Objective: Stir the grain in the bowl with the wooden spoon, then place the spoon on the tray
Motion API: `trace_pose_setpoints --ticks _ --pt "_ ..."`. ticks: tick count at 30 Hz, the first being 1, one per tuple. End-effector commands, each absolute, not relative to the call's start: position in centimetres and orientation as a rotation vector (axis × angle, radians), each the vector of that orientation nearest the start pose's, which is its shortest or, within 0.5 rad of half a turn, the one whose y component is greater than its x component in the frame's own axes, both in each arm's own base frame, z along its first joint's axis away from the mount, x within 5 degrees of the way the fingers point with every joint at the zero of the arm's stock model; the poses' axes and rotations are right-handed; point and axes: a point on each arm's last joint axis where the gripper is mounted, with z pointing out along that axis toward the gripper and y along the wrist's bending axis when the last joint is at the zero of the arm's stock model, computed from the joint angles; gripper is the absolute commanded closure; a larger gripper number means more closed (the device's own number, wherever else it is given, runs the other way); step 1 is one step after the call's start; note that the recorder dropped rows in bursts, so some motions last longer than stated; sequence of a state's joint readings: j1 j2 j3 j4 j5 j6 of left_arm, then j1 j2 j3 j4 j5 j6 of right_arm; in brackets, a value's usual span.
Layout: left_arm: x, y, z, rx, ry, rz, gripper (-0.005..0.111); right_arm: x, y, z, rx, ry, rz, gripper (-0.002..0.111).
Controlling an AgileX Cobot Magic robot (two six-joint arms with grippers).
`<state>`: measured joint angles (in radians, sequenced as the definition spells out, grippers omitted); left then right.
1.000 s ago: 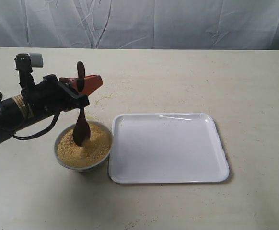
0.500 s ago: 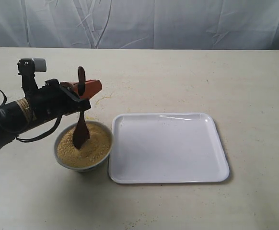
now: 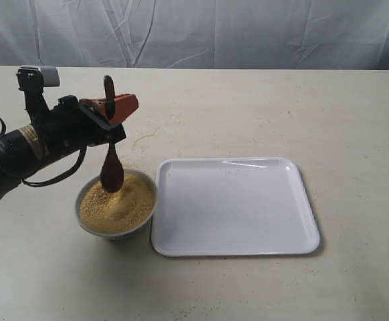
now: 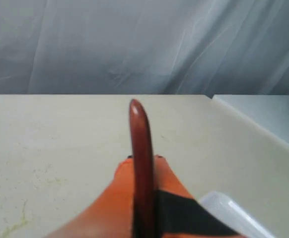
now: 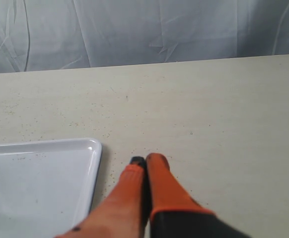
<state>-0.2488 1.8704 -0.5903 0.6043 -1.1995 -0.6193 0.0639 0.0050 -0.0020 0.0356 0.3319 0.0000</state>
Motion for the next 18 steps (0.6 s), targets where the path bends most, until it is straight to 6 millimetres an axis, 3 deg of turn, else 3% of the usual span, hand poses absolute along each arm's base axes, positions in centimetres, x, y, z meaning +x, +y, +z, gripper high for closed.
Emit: trace_pose_setpoints --ticks 1,12,15,18 --pt "28.1 -13.1 14.3 0.453 1.698 -1.019 0.107 5.4 0.4 18.4 -0.032 1.807 0.077 0.107" --pt "28.0 -13.0 16.5 0.504 1.602 -0.959 0.107 5.4 0.4 18.4 -0.032 1.807 0.077 0.107" --pt "28.3 -12.8 16.5 0.521 1.587 -0.885 0.107 5.4 0.4 18.4 -0.032 1.807 0.077 0.107" --pt "28.5 -12.4 15.3 0.529 1.721 -0.798 0.107 5.4 0.4 18.4 -0.032 1.807 0.077 0.107"
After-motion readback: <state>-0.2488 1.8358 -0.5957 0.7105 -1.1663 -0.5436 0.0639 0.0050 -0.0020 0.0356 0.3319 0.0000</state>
